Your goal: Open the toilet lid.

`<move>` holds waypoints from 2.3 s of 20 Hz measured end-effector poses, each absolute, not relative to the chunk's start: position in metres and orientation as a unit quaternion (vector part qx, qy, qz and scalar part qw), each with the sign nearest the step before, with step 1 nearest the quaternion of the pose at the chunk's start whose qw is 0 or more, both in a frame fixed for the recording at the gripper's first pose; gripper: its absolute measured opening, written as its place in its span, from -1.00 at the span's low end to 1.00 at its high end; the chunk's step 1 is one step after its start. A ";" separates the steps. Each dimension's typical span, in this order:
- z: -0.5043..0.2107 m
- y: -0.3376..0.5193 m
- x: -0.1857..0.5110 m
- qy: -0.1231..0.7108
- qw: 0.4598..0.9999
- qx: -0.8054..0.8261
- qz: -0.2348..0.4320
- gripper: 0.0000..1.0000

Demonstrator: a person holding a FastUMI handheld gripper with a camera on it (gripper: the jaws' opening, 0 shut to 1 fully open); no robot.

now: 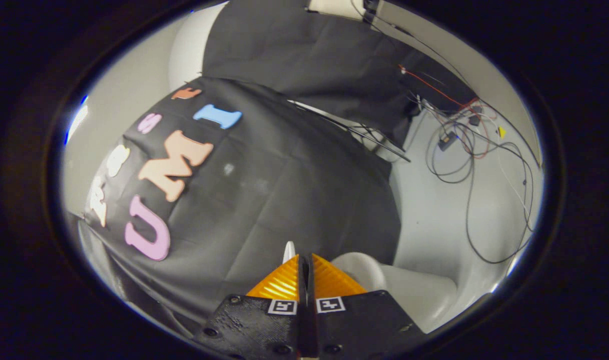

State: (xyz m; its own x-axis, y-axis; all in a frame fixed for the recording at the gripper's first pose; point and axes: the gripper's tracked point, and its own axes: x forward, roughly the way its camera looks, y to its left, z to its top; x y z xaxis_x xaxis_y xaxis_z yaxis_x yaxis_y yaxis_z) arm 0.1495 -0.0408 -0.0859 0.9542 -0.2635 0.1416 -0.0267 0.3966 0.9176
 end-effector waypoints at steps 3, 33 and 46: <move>-0.027 -0.002 0.136 -0.170 0.845 0.506 -0.044 -1.00; 0.105 0.364 0.087 -0.130 0.987 0.030 0.090 -1.00; 0.089 0.420 0.082 -0.075 0.989 -0.042 0.119 -1.00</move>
State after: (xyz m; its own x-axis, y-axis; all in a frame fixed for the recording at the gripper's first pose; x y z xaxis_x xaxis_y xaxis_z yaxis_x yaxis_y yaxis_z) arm 0.0820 0.4205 0.0890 0.9605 0.2415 0.1385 -0.2288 0.9682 -0.1013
